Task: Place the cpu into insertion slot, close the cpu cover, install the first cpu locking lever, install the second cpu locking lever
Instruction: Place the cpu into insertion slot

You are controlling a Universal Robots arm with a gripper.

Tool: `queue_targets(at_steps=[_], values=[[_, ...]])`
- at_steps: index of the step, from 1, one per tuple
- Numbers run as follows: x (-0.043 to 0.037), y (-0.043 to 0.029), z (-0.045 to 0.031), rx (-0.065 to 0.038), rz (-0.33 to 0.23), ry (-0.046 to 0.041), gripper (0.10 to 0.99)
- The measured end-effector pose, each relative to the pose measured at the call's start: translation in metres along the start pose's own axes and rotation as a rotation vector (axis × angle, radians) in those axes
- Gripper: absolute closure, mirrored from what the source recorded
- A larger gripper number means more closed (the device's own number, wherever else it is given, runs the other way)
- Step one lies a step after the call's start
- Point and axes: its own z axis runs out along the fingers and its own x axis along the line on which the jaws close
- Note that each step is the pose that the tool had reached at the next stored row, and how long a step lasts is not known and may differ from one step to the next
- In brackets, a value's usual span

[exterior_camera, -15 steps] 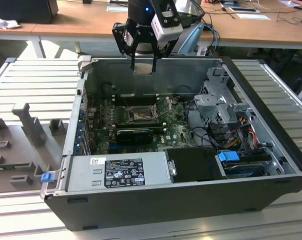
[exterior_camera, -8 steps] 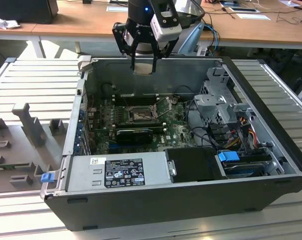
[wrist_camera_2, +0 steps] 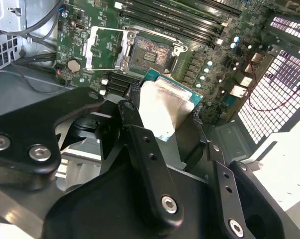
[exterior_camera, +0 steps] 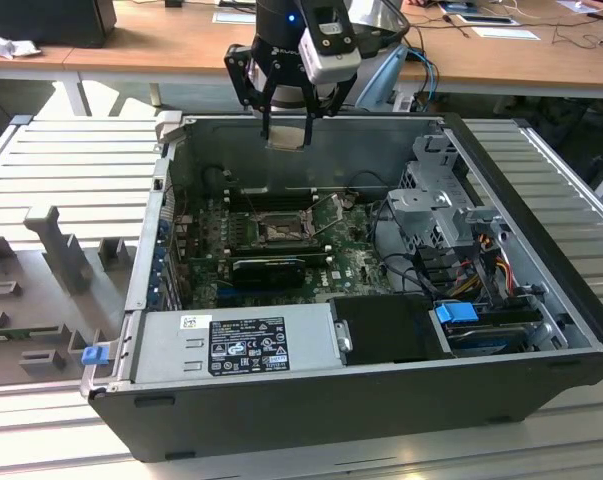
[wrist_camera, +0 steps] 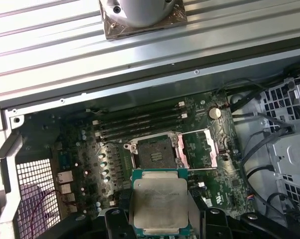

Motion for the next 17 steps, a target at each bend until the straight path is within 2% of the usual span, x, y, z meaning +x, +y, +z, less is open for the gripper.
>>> queue_targets(at_steps=[17], values=[[0.0,0.0,0.0,-0.001,0.057,-0.0051,0.557]])
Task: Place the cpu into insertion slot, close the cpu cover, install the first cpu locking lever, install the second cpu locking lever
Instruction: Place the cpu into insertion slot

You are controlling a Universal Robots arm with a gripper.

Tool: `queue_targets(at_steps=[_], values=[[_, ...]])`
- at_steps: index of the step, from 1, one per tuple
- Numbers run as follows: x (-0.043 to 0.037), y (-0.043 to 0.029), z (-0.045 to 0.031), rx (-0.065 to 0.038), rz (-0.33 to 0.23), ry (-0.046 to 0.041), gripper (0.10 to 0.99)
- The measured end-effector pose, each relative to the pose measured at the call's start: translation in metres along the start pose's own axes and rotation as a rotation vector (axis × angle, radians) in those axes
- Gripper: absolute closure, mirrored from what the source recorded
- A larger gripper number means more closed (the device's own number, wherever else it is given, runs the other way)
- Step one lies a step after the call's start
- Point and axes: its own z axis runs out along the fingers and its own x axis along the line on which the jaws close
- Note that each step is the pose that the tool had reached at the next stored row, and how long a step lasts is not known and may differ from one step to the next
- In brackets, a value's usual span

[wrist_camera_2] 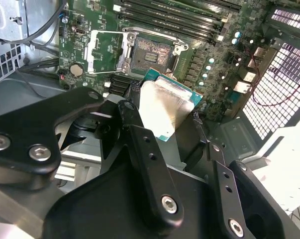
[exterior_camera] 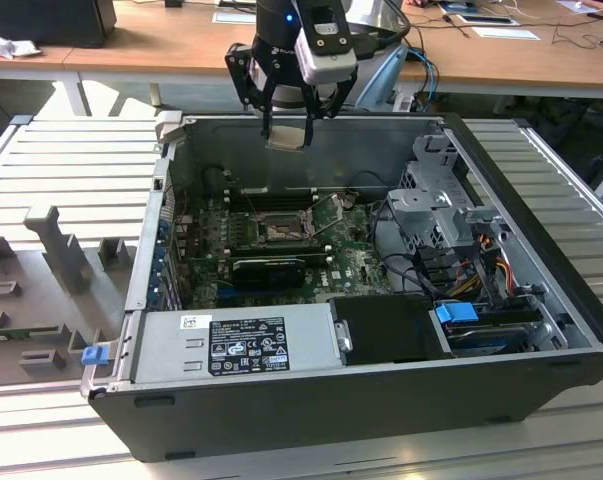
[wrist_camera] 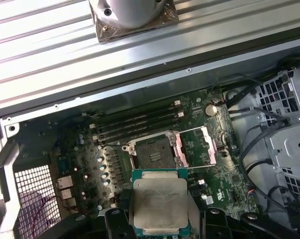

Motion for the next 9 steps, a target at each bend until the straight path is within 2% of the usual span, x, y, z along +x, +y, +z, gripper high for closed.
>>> queue_targets(at_steps=[9], values=[[0.0,0.0,0.0,-0.001,0.031,-0.0028,0.557]])
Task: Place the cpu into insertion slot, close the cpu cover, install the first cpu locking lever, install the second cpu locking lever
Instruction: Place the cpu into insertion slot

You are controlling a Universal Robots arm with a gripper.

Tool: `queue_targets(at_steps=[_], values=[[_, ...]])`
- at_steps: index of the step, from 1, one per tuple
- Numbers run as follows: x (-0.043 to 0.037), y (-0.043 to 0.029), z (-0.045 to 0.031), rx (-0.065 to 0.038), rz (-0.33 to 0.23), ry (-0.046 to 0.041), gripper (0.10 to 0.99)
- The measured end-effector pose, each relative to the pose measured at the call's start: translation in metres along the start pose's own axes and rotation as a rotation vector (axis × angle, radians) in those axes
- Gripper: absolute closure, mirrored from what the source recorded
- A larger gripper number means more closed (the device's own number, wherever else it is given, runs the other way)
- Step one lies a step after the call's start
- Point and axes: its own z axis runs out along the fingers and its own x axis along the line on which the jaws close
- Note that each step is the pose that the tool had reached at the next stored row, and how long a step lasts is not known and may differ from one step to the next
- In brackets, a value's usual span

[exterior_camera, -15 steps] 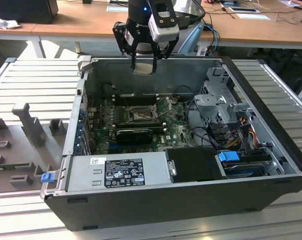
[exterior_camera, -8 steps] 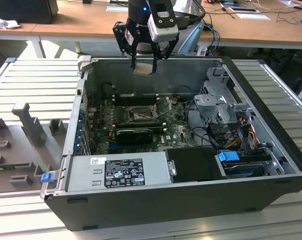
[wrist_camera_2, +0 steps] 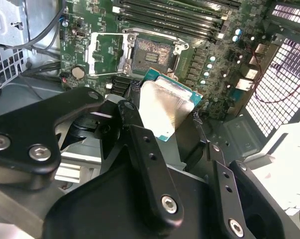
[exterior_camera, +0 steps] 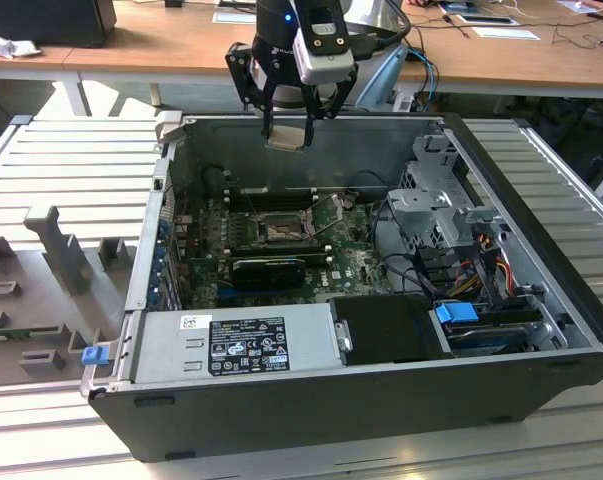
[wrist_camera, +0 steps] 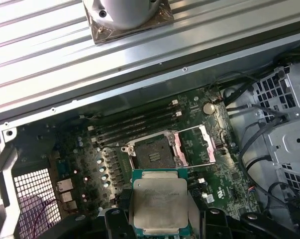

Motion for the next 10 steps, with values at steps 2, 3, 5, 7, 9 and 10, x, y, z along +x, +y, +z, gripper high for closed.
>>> queue_targets(at_steps=[2,3,5,7,9,10], values=[[0.0,0.0,0.0,0.0,0.008,-0.0007,0.557],[0.0,0.0,0.0,0.0,0.013,-0.0011,0.557],[0.0,0.0,0.0,0.0,0.022,-0.002,0.557],[0.0,0.0,0.0,-0.001,0.028,-0.0026,0.557],[0.0,0.0,0.0001,-0.001,0.034,-0.003,0.557],[0.0,0.0,0.0,-0.001,0.038,-0.0034,0.557]])
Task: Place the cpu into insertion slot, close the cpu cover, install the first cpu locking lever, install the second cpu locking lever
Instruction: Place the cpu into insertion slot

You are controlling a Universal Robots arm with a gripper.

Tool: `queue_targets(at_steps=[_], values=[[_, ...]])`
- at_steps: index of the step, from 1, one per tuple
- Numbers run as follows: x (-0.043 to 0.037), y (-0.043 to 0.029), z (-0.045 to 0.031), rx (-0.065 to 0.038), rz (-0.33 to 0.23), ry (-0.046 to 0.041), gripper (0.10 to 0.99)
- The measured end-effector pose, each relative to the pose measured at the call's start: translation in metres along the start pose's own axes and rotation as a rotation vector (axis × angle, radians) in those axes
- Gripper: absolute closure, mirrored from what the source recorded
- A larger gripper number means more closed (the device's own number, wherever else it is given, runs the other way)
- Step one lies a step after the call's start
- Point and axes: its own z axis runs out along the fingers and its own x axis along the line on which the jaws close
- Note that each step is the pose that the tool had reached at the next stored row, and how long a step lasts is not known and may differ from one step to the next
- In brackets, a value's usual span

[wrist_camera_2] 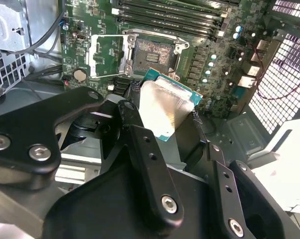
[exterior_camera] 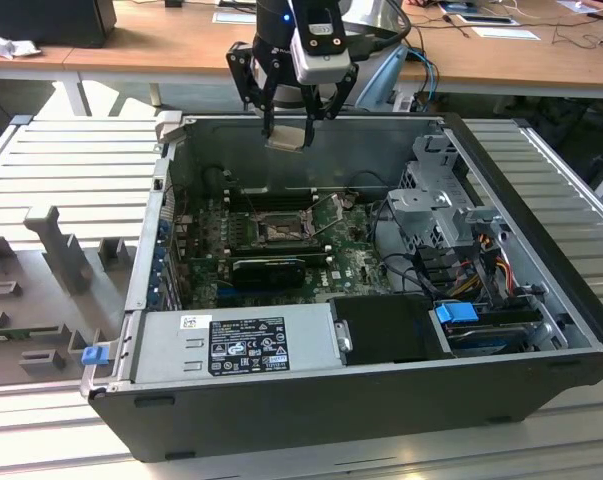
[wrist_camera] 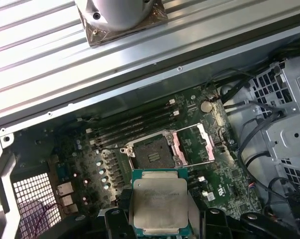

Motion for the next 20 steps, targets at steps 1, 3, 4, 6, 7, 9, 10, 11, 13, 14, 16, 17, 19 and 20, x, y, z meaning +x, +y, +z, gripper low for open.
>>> queue_targets(at_steps=[1,3,4,6,7,9,10,11,13,14,16,17,19,20], values=[[0.0,0.0,0.0,0.0,0.004,-0.0004,0.557],[0.0,0.0,0.0,0.0,0.014,-0.0013,0.557],[0.0,0.0,0.0,0.0,0.02,-0.0019,0.557],[0.0,0.0,0.0001,0.0,0.028,-0.0026,0.557],[0.0,0.0,0.0001,0.0,0.031,-0.0029,0.557],[0.0,0.0,0.0001,0.0,0.039,-0.0036,0.557],[0.0,0.0,0.0001,0.0,0.042,-0.0039,0.557],[0.0,0.0,0.0001,0.0,0.047,-0.0044,0.557],[0.0,0.0,0.0002,-0.001,0.054,-0.005,0.557],[0.0,0.0,0.0002,-0.001,0.057,-0.0053,0.557],[0.0,0.0,0.0002,-0.001,0.064,-0.0058,0.557],[0.0,0.0,0.0002,-0.001,0.067,-0.0061,0.557],[0.0,0.0,0.0003,-0.001,0.08,-0.0074,0.557],[0.0,0.0,0.0003,-0.001,0.086,-0.0078,0.557]])
